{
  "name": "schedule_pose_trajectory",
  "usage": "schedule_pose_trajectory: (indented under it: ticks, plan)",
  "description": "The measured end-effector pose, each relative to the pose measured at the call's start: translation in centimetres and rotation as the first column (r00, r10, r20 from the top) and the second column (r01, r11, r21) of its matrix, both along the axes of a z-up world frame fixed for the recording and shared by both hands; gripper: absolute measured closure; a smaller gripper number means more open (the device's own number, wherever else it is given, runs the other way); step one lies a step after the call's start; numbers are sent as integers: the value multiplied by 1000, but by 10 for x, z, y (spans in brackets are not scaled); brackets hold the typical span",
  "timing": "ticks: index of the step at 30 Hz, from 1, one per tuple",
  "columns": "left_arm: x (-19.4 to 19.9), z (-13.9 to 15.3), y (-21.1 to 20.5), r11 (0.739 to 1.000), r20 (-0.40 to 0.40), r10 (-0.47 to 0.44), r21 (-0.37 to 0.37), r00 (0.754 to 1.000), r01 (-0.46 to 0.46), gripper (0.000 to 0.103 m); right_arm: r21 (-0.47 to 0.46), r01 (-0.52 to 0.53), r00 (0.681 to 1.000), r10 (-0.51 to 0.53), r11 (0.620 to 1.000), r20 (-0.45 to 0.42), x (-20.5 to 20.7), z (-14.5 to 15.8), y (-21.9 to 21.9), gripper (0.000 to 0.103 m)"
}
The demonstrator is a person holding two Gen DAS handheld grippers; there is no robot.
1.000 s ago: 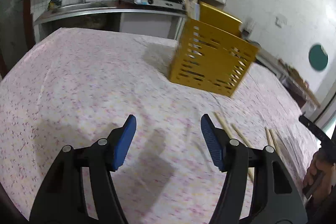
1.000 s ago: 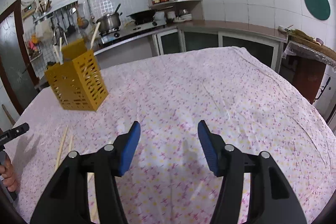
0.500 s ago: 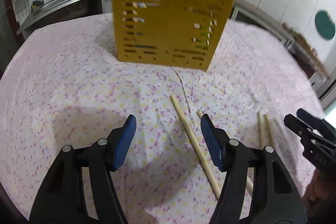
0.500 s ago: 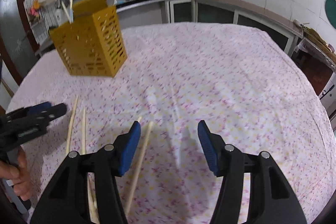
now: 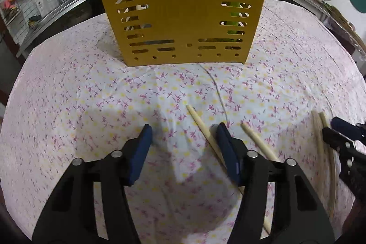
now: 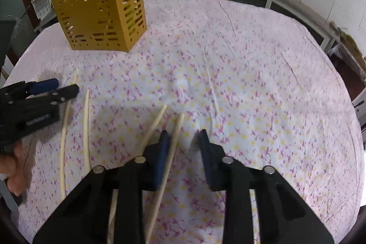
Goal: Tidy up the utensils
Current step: 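Close the left gripper on a chopstick while the right gripper closes on another chopstick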
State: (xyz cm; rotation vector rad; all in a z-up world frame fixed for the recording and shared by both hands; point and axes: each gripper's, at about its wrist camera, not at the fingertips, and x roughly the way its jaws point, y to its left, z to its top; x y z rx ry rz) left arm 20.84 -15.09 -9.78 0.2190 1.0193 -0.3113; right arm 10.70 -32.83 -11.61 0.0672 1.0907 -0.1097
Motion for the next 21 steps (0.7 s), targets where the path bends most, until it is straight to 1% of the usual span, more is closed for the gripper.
schedule_pose_trajectory:
  ticks: [2,4,6,9,11,12,13,14,15,16,17,19,20,21]
  plan:
    - [3,2,4,1000,-16,-11,-17,1000,11,55,-1,-11,1000,11,1000,-11,3,0,2,81]
    - [7,2,5,1000,-28,-9,-17,1000,8,56,-1,-21,1000,21,1000,-18,8,0,3,82]
    - [12,0,-2,999,-18,-30,17,999,31,56,1,-29,999,29,1000,-27,15,0,2,83]
    - [31,1,-2,1000,-50,-24,10,998,25,55,5,-48,998,48,999,-46,24,-1,2,85]
    - [38,2,-5,1000,-57,-19,15,998,20,57,6,-69,996,69,998,-58,30,0,4,92]
    - [41,2,-9,999,-56,-22,24,998,23,59,17,-68,995,69,998,-65,33,1,3,92]
    - [44,3,-9,1000,-62,-19,19,998,20,67,33,-69,995,71,997,-72,35,2,2,94]
    - [46,4,-10,1000,-66,-10,16,998,11,77,47,-67,995,71,997,-74,36,2,0,96]
    - [48,6,-9,1000,-73,-4,10,997,5,82,65,-63,995,68,996,-73,37,3,-2,97]
    - [51,7,-7,1000,-79,-3,1,997,4,91,80,-57,996,63,995,-68,37,5,-4,97]
    - [52,9,-4,1000,-96,0,-23,995,-3,94,90,-50,997,55,995,-55,34,9,-6,97]
    - [50,15,0,999,-102,-5,-44,995,1,99,119,-43,999,45,992,-18,27,18,-9,97]
    - [49,18,2,999,-96,-10,-47,995,5,100,129,-41,999,42,991,-5,27,22,-10,97]
    - [47,23,6,998,-90,-12,-67,996,6,100,136,-43,999,41,990,19,24,30,-10,97]
